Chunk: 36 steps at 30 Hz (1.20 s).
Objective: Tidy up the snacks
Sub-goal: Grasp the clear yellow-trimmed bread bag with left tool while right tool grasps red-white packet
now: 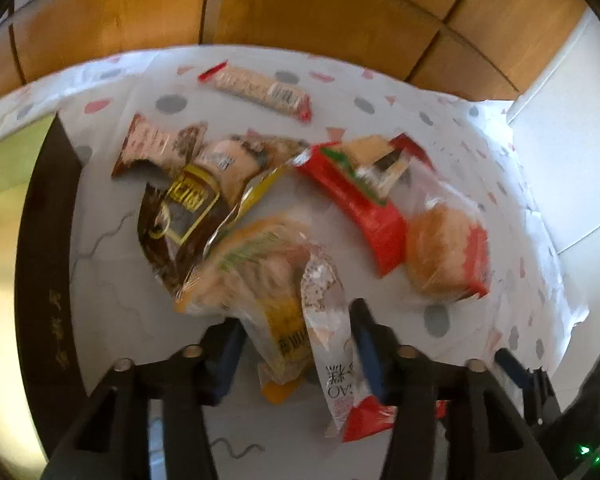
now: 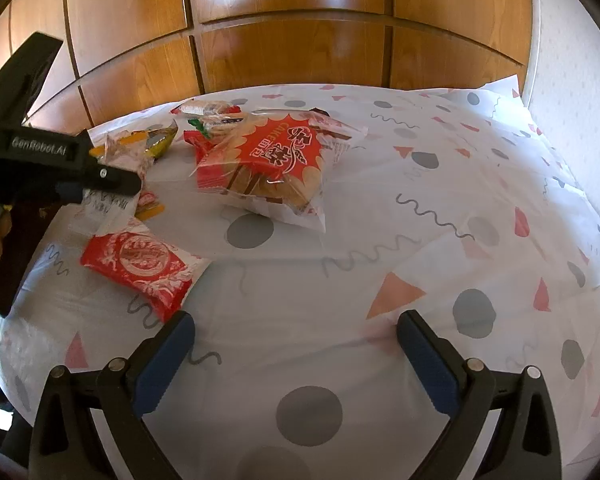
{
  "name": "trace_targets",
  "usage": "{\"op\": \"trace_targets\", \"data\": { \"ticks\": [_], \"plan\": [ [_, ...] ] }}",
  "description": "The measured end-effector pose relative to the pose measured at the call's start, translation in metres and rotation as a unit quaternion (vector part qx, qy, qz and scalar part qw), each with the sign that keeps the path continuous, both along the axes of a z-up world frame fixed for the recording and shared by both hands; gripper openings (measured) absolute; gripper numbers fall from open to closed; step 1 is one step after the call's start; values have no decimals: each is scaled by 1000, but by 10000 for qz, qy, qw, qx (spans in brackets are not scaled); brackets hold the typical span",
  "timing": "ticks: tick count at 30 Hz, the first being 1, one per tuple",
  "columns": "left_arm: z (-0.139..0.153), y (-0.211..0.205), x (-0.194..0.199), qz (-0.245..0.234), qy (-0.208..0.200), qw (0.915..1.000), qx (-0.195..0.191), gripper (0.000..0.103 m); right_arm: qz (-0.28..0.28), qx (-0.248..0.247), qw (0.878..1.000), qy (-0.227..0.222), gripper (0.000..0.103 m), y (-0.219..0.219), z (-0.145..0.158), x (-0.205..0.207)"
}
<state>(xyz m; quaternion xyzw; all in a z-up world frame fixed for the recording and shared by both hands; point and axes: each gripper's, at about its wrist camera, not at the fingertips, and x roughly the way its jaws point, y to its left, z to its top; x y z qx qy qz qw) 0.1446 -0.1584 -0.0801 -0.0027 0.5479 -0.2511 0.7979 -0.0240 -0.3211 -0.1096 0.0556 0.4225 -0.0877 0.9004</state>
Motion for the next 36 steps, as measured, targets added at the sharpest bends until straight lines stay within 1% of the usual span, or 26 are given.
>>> {"op": "trace_targets", "data": {
  "ticks": [2, 3, 5, 7, 9, 11, 13, 15, 16, 17, 18, 20, 21, 22, 23, 24, 25, 26, 28, 29, 31, 33, 35, 36],
  "plan": [
    [-4, -3, 2, 48, 19, 10000, -30, 63, 45, 7, 10000, 30, 103, 1, 1, -1],
    [-3, -6, 3, 55, -9, 10000, 20, 64, 76, 14, 10000, 54, 103, 0, 1, -1],
    [-4, -12, 6, 80, -54, 9999, 109, 65, 192, 39, 9997, 148, 102, -1, 3, 0],
    [-5, -16, 8, 86, -124, 9997, 166, 61, 311, 59, 9993, 219, 101, -3, 4, 0],
    [-3, -11, 5, 69, -167, 9998, 61, 56, 462, 67, 9985, 278, 98, -5, 6, -1],
    [-2, -1, 1, 90, -142, 9998, -55, 56, 557, 81, 9978, 347, 95, -7, 7, -2],
    [-1, 3, -3, 121, -105, 9999, 26, 62, 597, 123, 9973, 406, 93, -9, 8, -2],
    [1, 10, -6, 284, -88, 9995, 81, 86, 591, 155, 9972, 425, 92, -11, 9, -2],
    [4, 15, -10, 352, -113, 9993, 67, 89, 570, 160, 9974, 421, 92, -11, 9, -2],
    [9, 20, -13, 382, -160, 9991, 41, 89, 541, 163, 9975, 416, 92, -11, 9, -2],
    [12, 23, -17, 370, -200, 9991, 12, 85, 509, 168, 9977, 417, 92, -11, 9, -2],
    [22, 27, -29, 284, -391, 9988, 2, 82, 471, 199, 9978, 418, 91, -10, 10, -1],
    [27, 28, -37, 235, -520, 9983, 68, 82, 455, 221, 9979, 409, 90, -10, 11, -1],
    [30, 27, -45, 165, -698, 9972, 202, 80, 436, 241, 9980, 393, 87, -10, 12, -1],
    [31, 26, -49, 115, -767, 9966, 266, 72, 428, 273, 9980, 374, 83, -10, 12, -2],
    [30, 27, -51, 77, -743, 9968, 283, 59, 442, 327, 9979, 351, 81, -11, 14, -3],
    [29, 27, -52, 61, -655, 9975, 274, 55, 505, 379, 9974, 339, 77, -10, 16, -2],
    [29, 28, -52, 52, -602, 9978, 256, 52, 603, 410, 9968, 327, 71, -9, 18, -2],
    [30, 27, -51, 62, -662, 9973, 311, 48, 939, 453, 9940, 319, 64, -3, 22, -1],
    [31, 28, -47, 116, -661, 9969, 409, 44, 1188, 494, 9911, 328, 63, 2, 24, 1],
    [32, 30, -39, 261, -590, 9970, 439, 44, 1651, 351, 9852, 285, 62, 16, 31, 4],
    [38, 31, -34, 337, -661, 9963, 423, 44, 1968, 341, 9796, 231, 62, 26, 36, 11],
    [42, 31, -31, 403, -796, 9942, 608, 44, 2259, 350, 9733, 222, 62, 37, 38, 22],
    [43, 31, -29, 420, -818, 9933, 697, 44, 2446, 254, 9691, 194, 62, 45, 38, 30]
  ]
}}
